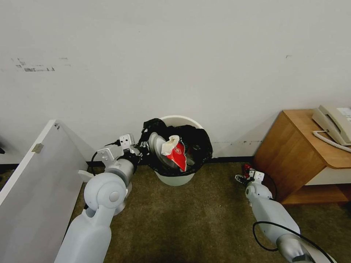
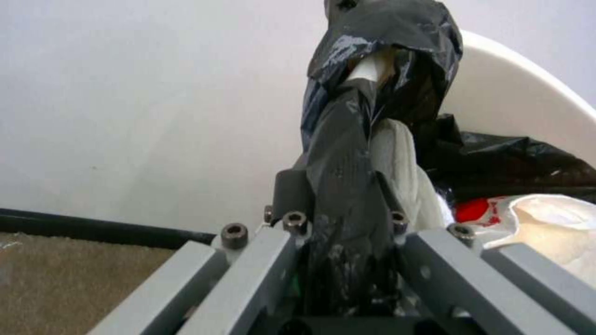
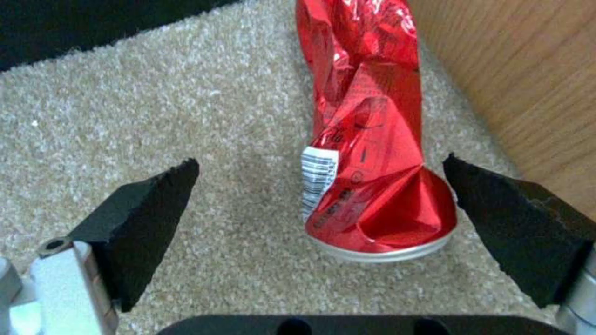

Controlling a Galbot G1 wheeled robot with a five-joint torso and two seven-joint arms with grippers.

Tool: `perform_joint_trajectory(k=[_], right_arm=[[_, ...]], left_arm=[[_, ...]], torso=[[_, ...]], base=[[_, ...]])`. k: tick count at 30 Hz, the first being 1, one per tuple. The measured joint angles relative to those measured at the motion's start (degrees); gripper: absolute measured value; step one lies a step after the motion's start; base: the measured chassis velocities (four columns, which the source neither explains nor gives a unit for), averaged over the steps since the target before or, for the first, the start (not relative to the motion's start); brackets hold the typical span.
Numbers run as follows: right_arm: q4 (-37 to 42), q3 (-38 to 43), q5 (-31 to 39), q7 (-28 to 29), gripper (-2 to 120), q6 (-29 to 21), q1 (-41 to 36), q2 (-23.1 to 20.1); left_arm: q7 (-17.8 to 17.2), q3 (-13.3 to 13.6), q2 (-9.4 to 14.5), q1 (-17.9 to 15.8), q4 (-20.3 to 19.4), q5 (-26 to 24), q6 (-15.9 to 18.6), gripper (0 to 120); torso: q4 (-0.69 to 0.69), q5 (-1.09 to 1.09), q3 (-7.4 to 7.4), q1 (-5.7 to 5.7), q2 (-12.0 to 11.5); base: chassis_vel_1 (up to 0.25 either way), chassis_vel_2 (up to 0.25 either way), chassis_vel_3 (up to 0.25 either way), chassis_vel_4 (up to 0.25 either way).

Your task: Pick up the trash bin, then pick up the garbage from the floor and place it into the trash bin.

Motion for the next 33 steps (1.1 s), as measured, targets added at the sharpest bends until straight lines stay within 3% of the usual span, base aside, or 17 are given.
perform_joint_trajectory(k=[24,26,32,33], right_arm=[[-3.2,0.5,-0.8,-1.0,99,1.2,0.5,-1.0],[-3.3,0.4,-1.1,-1.0,89,1.2,0.6,-1.0],[-3.3,0.3,-1.4,-1.3,72,1.5,0.6,-0.9],[-3.3,0.3,-1.4,-1.4,64,1.6,0.7,-0.9]], left_arm=[[0.2,0.2,-0.2,0.1,0.0,0.1,0.0,4],[0.2,0.2,-0.2,0.2,0.0,0.2,-0.1,4],[0.3,0.1,-0.2,0.2,0.0,0.2,-0.1,4],[0.3,0.1,-0.2,0.2,0.0,0.2,-0.1,4]], torso=[[0.00,0.00,0.00,0.00,0.0],[0.00,0.00,0.00,0.00,0.0],[0.00,0.00,0.00,0.00,0.0],[0.00,0.00,0.00,0.00,0.0]], base=[[0.000,0.000,0.000,0.000],[0.000,0.000,0.000,0.000],[0.000,0.000,0.000,0.000],[0.000,0.000,0.000,0.000]])
